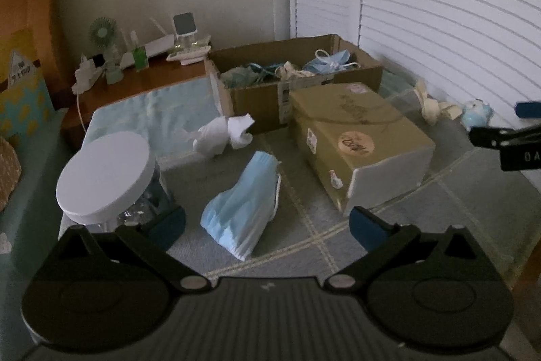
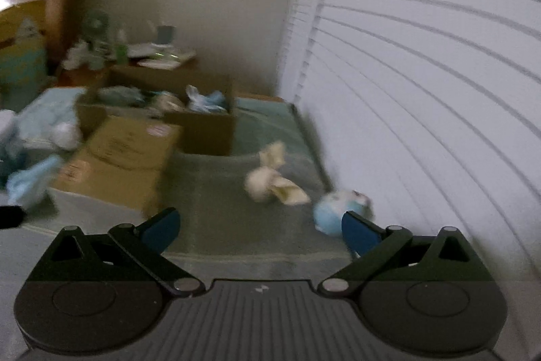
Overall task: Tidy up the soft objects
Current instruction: 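Grasp the light-blue round plush with the right tool while the left tool grasps a blue mask, then lift the plush with the right tool and carry it toward the cardboard box, then open the right tool to drop the plush into the cardboard box, then carry the blue mask over the cardboard box with the left tool and release it, then move the left tool down onto the white tissue beside the box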
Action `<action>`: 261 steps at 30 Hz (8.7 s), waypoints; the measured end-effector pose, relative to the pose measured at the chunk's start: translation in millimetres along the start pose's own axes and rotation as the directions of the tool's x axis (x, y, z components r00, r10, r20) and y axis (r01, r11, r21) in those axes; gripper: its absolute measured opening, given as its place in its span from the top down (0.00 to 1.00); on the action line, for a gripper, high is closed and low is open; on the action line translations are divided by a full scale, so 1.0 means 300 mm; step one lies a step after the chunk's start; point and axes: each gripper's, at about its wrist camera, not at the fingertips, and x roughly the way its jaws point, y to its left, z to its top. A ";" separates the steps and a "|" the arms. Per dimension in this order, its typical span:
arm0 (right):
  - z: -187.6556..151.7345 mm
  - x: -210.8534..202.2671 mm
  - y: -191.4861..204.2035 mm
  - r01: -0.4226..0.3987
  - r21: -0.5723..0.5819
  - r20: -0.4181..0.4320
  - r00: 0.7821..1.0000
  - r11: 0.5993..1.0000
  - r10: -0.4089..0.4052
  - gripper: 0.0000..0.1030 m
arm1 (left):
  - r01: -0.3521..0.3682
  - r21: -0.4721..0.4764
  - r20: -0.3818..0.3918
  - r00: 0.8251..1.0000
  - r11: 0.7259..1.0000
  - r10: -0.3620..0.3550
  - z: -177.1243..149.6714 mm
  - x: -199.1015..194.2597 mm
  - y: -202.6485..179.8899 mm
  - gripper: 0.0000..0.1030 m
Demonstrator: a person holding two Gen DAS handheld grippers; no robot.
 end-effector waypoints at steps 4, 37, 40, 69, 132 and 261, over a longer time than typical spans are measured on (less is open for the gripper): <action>-0.020 0.051 -0.005 0.065 0.000 -0.029 0.997 0.998 -0.065 0.01 | -0.007 0.000 -0.013 1.000 1.000 0.007 0.001 0.028 0.000 0.01; -0.025 0.311 -0.042 0.349 -0.028 -0.097 0.932 0.937 -0.350 0.53 | 0.023 0.032 -0.023 0.999 0.999 -0.022 0.039 0.141 -0.004 0.13; -0.025 0.302 -0.045 0.336 -0.024 -0.093 0.937 0.941 -0.337 0.53 | 0.013 0.046 -0.022 1.000 0.999 -0.012 0.036 0.146 -0.001 0.23; 0.010 0.142 -0.034 0.214 -0.033 -0.036 0.976 0.976 -0.215 0.57 | 0.109 0.035 -0.082 0.991 0.993 -0.106 0.036 0.148 0.074 0.68; 0.109 0.002 -0.035 -0.085 0.069 -0.009 0.996 0.994 0.085 0.49 | 0.202 0.106 -0.069 0.978 0.974 -0.195 0.042 -0.062 0.073 0.74; 0.070 -0.043 -0.040 -0.192 0.069 -0.019 0.981 0.979 0.194 0.00 | 0.108 0.048 0.033 0.993 0.993 -0.109 0.443 0.074 0.076 0.08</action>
